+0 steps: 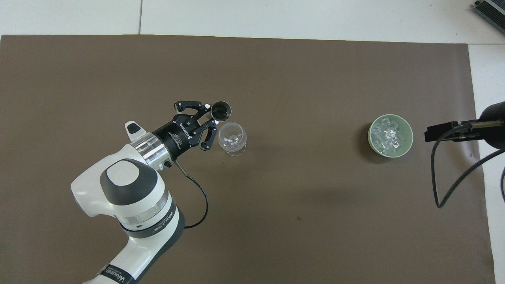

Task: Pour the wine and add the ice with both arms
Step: 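Tilt the jigger with the left gripper to pour into the glass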

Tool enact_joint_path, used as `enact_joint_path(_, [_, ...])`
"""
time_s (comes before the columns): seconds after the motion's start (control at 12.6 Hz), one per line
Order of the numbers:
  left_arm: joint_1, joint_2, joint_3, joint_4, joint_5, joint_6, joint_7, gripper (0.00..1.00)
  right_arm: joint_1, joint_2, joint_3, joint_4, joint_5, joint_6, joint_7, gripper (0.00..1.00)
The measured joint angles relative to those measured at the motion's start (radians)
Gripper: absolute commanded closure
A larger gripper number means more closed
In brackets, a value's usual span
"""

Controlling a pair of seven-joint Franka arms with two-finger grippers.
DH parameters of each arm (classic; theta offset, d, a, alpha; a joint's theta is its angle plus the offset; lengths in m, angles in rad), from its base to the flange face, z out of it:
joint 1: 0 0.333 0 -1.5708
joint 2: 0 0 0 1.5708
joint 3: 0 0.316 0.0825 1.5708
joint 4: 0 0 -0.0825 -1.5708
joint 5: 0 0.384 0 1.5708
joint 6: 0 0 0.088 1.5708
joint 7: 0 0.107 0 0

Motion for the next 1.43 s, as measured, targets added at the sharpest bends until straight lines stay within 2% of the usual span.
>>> enact_joint_path(0.32, [0.0, -0.002, 0.005, 0.0, 0.056, -0.027, 0.02, 1.0, 0.0, 0.0, 0.0, 0.0, 0.0, 0.0, 0.0, 0.0])
enact_joint_path(1.03, [0.001, -0.004, 0.011, -0.006, 0.065, -0.065, 0.2, 1.0, 0.0, 0.0, 0.0, 0.0, 0.0, 0.0, 0.0, 0.0])
enact_joint_path(1.43, [0.005, -0.005, 0.019, -0.008, 0.117, -0.087, 0.255, 1.0, 0.0, 0.0, 0.0, 0.0, 0.0, 0.0, 0.0, 0.0])
